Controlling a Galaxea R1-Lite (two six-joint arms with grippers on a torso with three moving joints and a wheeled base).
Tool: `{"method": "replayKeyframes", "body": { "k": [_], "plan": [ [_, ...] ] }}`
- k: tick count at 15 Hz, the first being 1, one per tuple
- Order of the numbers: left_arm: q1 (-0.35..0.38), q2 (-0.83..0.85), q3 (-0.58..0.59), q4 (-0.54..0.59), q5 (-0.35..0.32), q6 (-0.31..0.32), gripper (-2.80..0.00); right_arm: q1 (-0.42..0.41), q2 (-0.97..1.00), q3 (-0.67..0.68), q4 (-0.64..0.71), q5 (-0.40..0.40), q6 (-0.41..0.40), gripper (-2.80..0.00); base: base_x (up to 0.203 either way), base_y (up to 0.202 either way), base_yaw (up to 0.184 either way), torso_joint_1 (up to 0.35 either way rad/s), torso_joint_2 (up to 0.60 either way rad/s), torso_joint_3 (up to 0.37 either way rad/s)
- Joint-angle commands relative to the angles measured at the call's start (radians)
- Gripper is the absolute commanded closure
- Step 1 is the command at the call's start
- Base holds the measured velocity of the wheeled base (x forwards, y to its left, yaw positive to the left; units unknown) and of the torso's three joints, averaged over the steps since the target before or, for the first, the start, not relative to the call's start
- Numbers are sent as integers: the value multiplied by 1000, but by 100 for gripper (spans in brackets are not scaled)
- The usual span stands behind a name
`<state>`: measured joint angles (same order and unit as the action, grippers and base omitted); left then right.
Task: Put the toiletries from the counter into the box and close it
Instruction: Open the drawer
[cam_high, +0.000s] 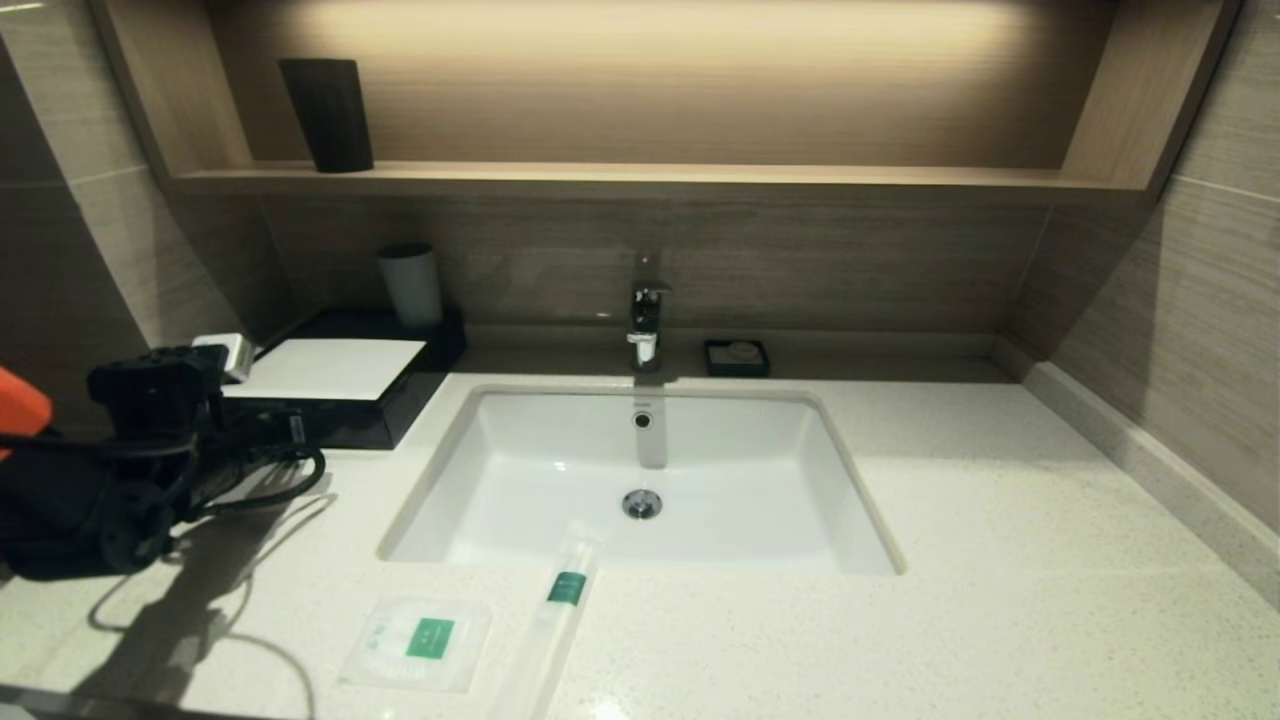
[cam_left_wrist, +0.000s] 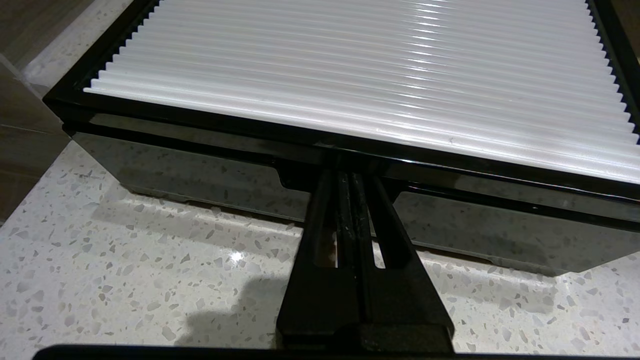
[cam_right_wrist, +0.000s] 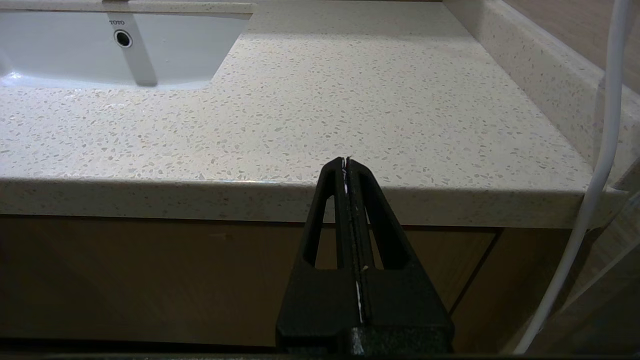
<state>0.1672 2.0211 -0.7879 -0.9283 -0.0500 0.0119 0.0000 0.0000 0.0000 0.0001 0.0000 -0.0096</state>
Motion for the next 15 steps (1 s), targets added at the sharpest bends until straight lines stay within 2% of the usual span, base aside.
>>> {"method": "replayKeyframes", "body": {
  "k": [1,15],
  "plan": [
    [0,2,-1,-1,0,0,0,0,-2,0,0,0,-1,0,0,0,0,0,0,0],
    [0,-14,-16,82,1,2,0,0,-2,0,0,0,0,0,0,0,0,0,0,0]
  ]
}}
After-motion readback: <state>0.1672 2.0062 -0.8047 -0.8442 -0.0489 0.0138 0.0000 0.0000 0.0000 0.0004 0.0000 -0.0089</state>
